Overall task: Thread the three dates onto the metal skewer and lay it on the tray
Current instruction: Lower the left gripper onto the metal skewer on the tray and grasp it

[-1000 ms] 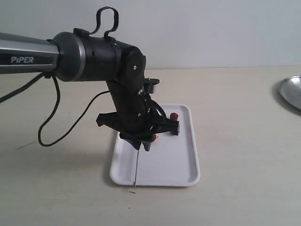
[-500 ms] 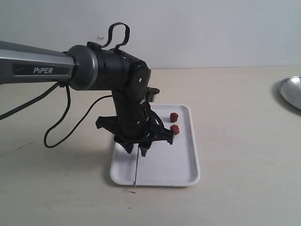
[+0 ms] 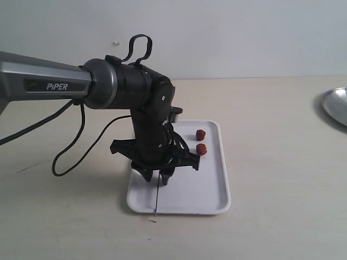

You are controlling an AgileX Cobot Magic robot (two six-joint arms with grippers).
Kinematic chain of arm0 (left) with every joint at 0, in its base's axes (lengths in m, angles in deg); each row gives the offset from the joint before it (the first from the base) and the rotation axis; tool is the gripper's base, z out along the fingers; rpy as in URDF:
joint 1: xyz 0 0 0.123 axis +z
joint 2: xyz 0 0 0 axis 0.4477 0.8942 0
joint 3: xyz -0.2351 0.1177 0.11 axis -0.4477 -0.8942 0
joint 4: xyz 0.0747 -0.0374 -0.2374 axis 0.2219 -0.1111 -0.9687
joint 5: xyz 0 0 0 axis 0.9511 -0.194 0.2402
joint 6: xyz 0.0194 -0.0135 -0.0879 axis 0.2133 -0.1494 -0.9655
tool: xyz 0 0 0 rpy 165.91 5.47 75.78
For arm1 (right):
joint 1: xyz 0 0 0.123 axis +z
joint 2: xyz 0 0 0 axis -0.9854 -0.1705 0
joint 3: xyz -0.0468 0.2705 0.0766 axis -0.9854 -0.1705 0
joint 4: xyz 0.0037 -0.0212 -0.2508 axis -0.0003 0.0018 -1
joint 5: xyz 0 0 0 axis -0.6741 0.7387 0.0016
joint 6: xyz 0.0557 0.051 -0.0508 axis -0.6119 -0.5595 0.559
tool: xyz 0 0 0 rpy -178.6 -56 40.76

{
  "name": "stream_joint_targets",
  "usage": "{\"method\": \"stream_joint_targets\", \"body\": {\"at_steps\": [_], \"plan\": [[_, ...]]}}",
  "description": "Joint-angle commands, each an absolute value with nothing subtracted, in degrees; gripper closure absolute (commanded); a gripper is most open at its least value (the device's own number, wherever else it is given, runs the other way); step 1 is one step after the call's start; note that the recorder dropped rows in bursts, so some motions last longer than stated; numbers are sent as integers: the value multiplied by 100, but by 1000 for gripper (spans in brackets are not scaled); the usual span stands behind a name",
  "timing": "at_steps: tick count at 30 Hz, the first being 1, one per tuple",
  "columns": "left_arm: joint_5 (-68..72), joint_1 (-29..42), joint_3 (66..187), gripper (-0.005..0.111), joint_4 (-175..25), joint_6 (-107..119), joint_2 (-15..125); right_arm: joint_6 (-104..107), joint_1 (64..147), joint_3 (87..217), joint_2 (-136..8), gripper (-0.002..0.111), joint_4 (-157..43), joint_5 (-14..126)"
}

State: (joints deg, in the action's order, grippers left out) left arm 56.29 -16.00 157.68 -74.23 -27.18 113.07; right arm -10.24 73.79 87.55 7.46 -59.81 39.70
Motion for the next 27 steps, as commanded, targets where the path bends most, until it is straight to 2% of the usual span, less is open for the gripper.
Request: {"method": "stream_joint_targets", "body": {"at_steps": [1,10,13,17,27], "plan": [[5669,-1628,15810,69,-7460,-2852,11384,-974,7355,8731,780,108,-6031,3983],[5670,-1628,15810,71,-7538,-2852,11439,-974,7355,8731,780,108,-6031,3983],[5684,-1628,15810,82,-7538,-2864,11439,-974,7355,8731,780,108,-6031,3983],[5684,-1628,15810,107,-7538,-2864,11439,-974,7355,8731,780,108,-6031,3983],[5707,-1577,15832,107,-7429,-3000,11364,-974,7355,8731,780,108,-6031,3983]]}}
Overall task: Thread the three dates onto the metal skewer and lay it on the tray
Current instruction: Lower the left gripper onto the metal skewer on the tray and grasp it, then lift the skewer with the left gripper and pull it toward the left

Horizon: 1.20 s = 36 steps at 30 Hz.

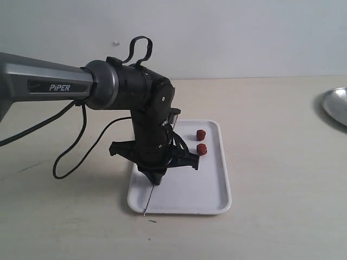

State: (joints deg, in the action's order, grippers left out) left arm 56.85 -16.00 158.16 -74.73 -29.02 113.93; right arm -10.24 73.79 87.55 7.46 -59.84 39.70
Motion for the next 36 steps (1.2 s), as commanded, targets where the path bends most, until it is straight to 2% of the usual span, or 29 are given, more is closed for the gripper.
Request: {"method": "stream_joint_targets", "body": {"at_steps": [1,8,15,36], "plan": [[5707,-1565,15832,107,-7415,-2986,11308,-974,7355,8731,780,108,-6031,3983],[5826,-1519,15832,107,-7139,-2575,10704,-974,7355,8731,780,108,-6031,3983],[6692,-1519,15655,107,-6747,-1903,9943,-974,7355,8731,780,108,-6031,3983],[6341,-1519,12151,107,-6229,-465,6991,-974,7355,8731,780,108,-6031,3983]]}}
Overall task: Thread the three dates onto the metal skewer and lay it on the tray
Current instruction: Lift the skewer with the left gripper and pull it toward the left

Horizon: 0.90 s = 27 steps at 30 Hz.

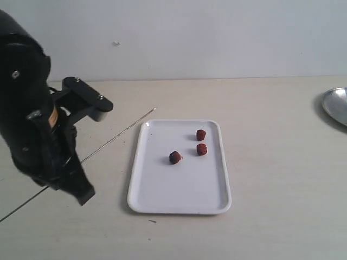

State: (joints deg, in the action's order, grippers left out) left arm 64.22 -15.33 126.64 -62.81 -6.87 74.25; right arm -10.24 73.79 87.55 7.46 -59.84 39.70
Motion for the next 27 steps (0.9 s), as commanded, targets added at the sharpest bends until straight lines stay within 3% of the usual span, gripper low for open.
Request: {"method": "stream_joint_targets", "body": {"at_steps": [1,8,19,27], "plan": [[6277,-1519,12037,107,-6229,-482,6872,-974,7355,8731,780,108,-6031,3983],[5743,-1519,11587,107,-6400,-635,6359,-974,7355,8731,780,108,-6340,4304],[5139,-1519,10932,107,-6350,-1069,6364,-987,7355,8731,780,108,-6343,6591],[5554,-1519,10899,107,-6219,-537,6364,-2925,7355,8895,728,108,-6622,8050]]}}
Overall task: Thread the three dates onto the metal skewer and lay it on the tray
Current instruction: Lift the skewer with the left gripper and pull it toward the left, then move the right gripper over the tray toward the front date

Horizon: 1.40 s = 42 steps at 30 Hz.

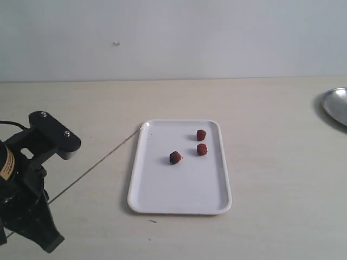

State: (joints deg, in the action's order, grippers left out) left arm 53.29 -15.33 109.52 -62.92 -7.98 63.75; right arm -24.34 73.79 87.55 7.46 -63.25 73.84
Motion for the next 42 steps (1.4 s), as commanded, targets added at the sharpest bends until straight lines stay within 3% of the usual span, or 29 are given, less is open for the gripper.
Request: {"method": "stream_joint_targets", "body": {"at_steps": [1,4,9,13,19,23,29,34,38,39,42], "plan": [[5554,-1519,10896,107,-6213,-482,6364,-2925,7355,9094,600,108,-6860,7906],[5334,-1519,10896,107,-6153,-470,6364,-2925,7355,9692,-83,108,-7542,7462],[5050,-1519,10896,107,-5994,-361,6364,-3238,7355,11147,-2602,108,-9448,7208],[5056,-1519,10886,107,-5984,-194,6364,-3751,7355,12316,-4514,108,-12835,6096],[4977,-1519,10886,107,-5859,-194,6364,-2785,8547,13094,-6737,108,-13755,4950],[5014,-1519,10886,107,-5864,-194,6364,-146,9538,13664,-7839,108,-12500,3285],[5147,-1519,10886,107,-5955,-194,6364,5356,9888,15267,-9088,108,-7247,852],[5297,-1519,10886,107,-5955,-194,6364,6621,9888,16104,-9229,108,-5493,538],[5297,-1519,10886,107,-5955,-194,6364,7223,9888,16389,-9255,94,-5008,536],[5297,-1519,10886,107,-5955,-194,6364,7509,9888,16436,-9348,83,-4754,589],[5282,-1519,10886,107,-5955,-194,6364,7701,9888,16436,-9532,68,-4596,929]]}}
